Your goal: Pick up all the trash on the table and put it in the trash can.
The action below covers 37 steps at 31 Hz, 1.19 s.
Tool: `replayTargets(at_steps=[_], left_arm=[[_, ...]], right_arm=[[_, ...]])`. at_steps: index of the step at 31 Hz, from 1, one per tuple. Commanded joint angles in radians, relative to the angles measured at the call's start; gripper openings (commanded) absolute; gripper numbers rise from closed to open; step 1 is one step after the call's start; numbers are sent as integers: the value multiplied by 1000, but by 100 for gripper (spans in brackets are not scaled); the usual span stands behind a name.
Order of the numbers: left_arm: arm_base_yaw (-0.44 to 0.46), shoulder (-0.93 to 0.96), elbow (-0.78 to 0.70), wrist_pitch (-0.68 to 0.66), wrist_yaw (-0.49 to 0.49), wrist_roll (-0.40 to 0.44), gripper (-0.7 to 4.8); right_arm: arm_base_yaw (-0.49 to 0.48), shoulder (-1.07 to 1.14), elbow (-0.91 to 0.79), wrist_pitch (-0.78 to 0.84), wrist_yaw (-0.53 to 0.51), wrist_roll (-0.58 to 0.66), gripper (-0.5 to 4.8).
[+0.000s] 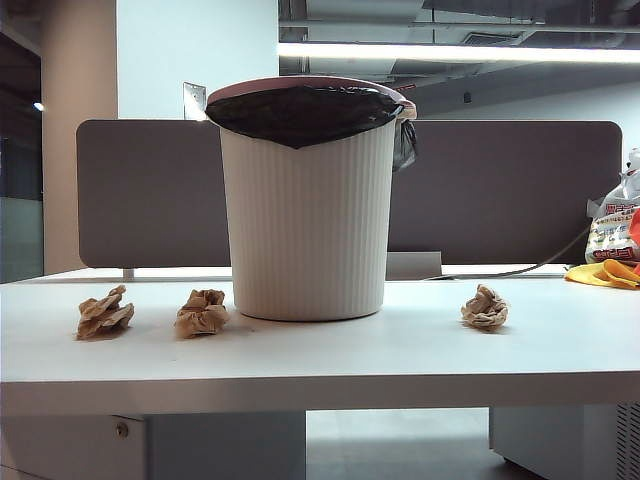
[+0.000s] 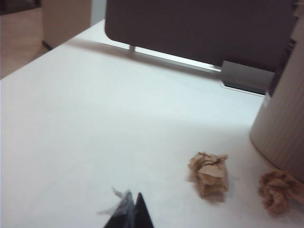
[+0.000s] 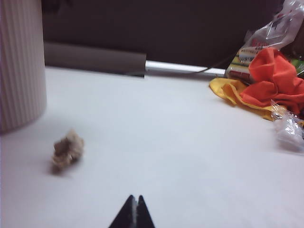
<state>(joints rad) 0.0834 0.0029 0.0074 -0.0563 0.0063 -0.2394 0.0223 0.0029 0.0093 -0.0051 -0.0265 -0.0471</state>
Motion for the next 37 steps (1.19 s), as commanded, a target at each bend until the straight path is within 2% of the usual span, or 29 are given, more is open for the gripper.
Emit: replayTargets(at_steps=[1, 12, 17, 24, 30, 33, 37], left_arm=[[2, 0, 0, 13, -5, 55, -5], [2, 0, 4, 62, -2, 75, -5], [2, 0, 48, 33, -2, 74, -5], [2, 1, 212, -88, 11, 75, -5], [1, 40, 357, -114, 104, 66, -5], [1, 95, 424, -115, 147, 64, -5], [1, 193, 520, -115, 155, 63, -5]], right_arm=[[1, 0, -3, 16, -2, 74, -1], [1, 0, 0, 10, -6, 74, -1], [1, 0, 29, 10, -29, 74, -1], [1, 1, 170, -30, -43, 85, -2], [1, 68, 313, -65, -49, 218, -3], [1, 146, 410, -72, -126, 261, -5], [3, 277, 562, -73, -202, 261, -5]])
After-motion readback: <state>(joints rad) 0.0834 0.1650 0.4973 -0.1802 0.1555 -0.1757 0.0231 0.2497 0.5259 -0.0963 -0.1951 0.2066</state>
